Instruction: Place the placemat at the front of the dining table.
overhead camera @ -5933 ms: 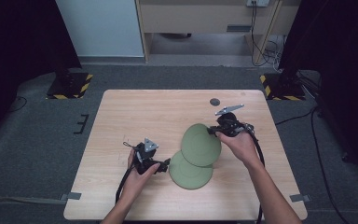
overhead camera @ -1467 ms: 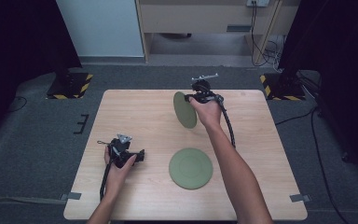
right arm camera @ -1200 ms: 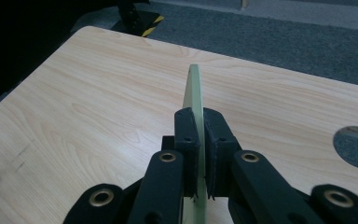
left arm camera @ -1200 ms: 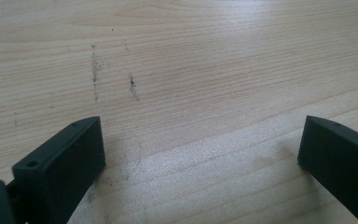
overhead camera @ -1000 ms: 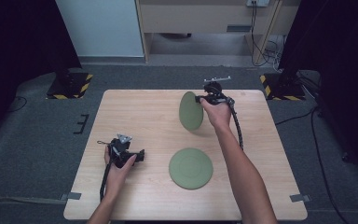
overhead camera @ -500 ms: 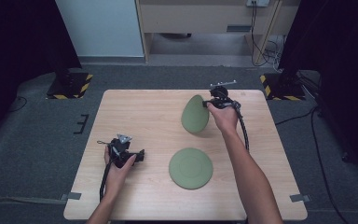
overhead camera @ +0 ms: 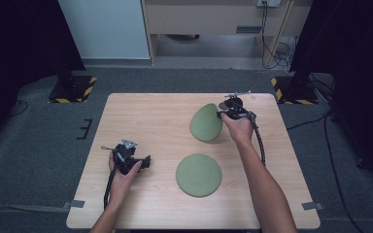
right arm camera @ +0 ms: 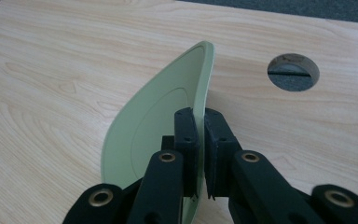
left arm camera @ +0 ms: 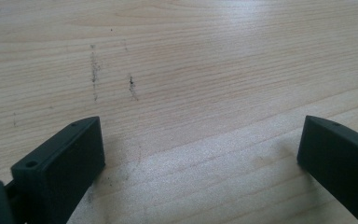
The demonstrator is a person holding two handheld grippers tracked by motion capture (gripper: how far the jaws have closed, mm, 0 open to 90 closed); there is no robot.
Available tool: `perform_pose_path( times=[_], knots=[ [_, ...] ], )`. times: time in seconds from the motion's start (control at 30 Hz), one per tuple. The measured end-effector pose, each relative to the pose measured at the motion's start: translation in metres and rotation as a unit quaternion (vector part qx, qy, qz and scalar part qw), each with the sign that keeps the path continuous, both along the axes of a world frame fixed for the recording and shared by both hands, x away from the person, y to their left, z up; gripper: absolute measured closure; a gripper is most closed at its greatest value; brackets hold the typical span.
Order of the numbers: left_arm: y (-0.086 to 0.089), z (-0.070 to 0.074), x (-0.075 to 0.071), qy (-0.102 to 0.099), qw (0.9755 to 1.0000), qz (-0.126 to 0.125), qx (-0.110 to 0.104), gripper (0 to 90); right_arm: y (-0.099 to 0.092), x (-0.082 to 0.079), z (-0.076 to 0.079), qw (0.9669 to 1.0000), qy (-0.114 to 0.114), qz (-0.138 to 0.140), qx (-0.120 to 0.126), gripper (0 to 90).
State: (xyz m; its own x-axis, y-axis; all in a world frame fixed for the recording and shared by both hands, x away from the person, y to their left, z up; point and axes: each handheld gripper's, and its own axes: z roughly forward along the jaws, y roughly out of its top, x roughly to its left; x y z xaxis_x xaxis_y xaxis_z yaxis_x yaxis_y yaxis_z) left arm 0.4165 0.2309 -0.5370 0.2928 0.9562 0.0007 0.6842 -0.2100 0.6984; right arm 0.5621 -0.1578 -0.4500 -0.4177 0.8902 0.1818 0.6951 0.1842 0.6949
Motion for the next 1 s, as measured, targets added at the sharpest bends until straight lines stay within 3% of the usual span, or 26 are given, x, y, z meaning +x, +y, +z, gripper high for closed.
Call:
perform_pose_path(
  times=[1.0],
  knots=[
    [0.0,0.0,0.0,0.0,1.0,0.001,0.001,0.0,-0.024,-0.002,-0.038,0.9995,0.026,-0.019,0.009,85.1]
  ],
)
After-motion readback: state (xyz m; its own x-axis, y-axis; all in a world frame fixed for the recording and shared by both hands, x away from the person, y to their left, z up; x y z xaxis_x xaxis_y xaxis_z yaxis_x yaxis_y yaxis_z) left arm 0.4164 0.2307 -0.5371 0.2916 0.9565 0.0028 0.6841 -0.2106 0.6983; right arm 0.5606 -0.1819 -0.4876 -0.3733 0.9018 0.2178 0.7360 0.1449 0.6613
